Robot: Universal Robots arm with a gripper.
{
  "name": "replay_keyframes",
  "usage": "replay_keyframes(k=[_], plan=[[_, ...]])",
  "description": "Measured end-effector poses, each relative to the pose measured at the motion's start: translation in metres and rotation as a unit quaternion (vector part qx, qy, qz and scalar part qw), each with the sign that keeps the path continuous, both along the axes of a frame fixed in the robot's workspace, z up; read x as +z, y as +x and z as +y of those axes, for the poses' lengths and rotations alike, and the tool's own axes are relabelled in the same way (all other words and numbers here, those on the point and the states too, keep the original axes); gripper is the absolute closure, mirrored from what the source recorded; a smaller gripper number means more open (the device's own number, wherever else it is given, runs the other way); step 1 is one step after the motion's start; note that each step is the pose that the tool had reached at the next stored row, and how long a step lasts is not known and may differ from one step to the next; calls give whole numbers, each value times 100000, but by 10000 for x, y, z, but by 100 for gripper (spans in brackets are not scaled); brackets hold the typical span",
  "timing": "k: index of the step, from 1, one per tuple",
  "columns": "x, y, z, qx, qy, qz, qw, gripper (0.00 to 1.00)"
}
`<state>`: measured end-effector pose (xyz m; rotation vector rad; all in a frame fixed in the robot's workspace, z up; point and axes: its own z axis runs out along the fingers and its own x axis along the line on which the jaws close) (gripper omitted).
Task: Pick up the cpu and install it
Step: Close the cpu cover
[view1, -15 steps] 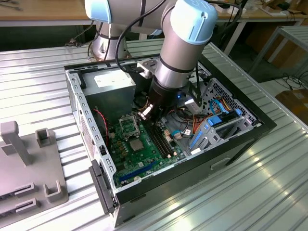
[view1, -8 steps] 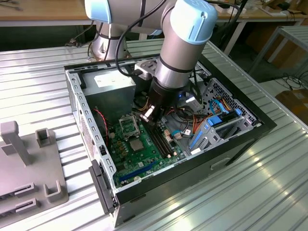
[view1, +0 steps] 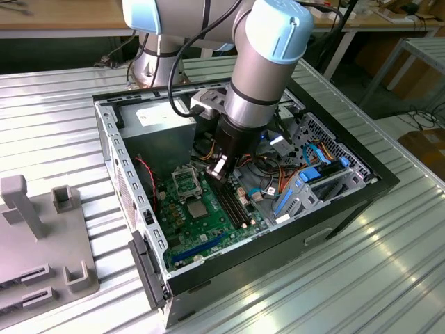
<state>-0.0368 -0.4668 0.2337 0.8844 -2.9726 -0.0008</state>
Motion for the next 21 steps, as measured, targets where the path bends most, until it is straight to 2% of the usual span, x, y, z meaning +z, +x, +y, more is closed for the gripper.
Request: replay_keyframes(k=[11, 13, 14, 15, 16, 17, 18, 19, 20, 21], plan=[[0, 0, 0, 491, -2, -1, 99999, 88], [0, 0, 11, 498, 79, -5, 99999, 88], [0, 0, 14, 508, 410, -7, 99998, 88], [-2, 1, 18, 532, 996, -6, 99994, 88], [-3, 4, 21, 719, 1779, -9, 99982, 88], [-10, 4, 22, 2172, 2317, 12, 99950, 88], [-16, 4, 21, 4335, 2449, 66, 99876, 88], [-20, 5, 21, 5547, 2641, 89, 99811, 88], [-22, 6, 27, 5769, 2872, 76, 99792, 88], [-25, 6, 44, 5887, 3365, 53, 99770, 88]])
